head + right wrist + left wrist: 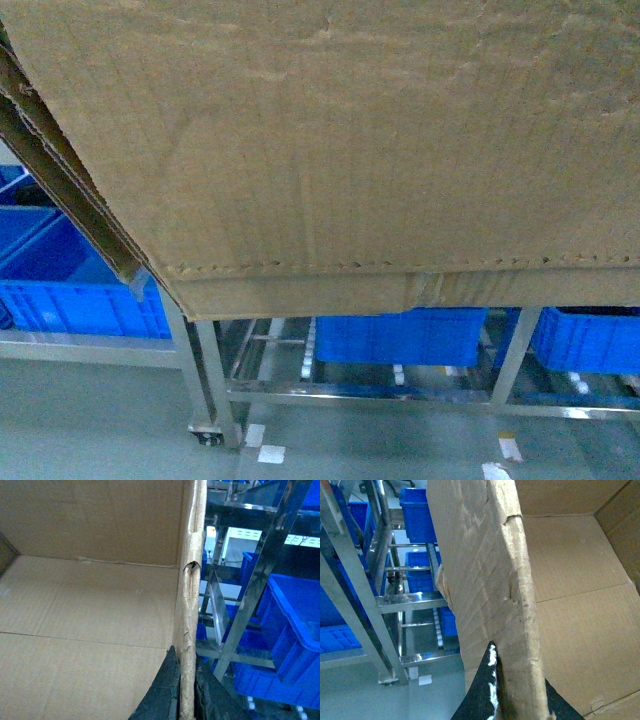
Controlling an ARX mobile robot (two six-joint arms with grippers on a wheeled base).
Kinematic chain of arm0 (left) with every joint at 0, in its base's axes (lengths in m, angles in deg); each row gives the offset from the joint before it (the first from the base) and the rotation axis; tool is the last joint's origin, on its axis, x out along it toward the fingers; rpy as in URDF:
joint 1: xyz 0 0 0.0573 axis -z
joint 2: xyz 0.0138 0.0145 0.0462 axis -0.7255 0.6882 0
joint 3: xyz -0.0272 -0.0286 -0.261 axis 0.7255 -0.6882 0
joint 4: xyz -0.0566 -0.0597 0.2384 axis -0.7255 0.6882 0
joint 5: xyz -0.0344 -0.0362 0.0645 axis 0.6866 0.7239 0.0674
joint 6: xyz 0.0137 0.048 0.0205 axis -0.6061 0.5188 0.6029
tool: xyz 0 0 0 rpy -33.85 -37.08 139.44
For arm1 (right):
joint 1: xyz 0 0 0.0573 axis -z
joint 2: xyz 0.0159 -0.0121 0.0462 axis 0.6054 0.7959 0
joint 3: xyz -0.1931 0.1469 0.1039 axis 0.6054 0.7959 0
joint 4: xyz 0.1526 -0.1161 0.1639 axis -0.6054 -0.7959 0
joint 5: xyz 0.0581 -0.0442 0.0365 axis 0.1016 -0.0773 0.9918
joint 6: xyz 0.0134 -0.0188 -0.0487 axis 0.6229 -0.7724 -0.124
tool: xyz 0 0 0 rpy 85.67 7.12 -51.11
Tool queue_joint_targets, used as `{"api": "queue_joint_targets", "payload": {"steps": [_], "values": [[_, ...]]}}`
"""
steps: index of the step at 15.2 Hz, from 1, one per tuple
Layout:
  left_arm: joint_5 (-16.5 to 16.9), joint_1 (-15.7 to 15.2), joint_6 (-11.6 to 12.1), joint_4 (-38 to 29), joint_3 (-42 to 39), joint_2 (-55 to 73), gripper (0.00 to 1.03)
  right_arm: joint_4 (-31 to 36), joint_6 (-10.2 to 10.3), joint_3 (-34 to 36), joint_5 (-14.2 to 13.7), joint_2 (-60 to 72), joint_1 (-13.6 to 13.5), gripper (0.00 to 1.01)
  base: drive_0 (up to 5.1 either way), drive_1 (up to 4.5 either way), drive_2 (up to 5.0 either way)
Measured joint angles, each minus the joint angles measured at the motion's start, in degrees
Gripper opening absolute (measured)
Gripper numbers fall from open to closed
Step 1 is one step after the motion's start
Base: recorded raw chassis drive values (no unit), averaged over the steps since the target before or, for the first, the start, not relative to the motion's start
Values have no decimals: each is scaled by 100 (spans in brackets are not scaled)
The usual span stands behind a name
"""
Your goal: Sort boxes to right shelf from conveyor
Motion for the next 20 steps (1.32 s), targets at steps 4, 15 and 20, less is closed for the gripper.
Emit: {"api": "queue_joint_targets", "payload": {"steps": [4, 15, 20], "values": [[0, 0, 0, 28, 0, -2, 4, -28, 0, 0, 0, 0, 0, 3, 0, 0, 0], [0, 0, 0, 24, 0, -2, 4, -26, 0, 0, 0, 0, 0, 3, 0, 0, 0], [0, 0, 2, 11, -2, -15, 4, -4, 0, 9, 0, -13, -2, 3, 3, 171, -165]]}}
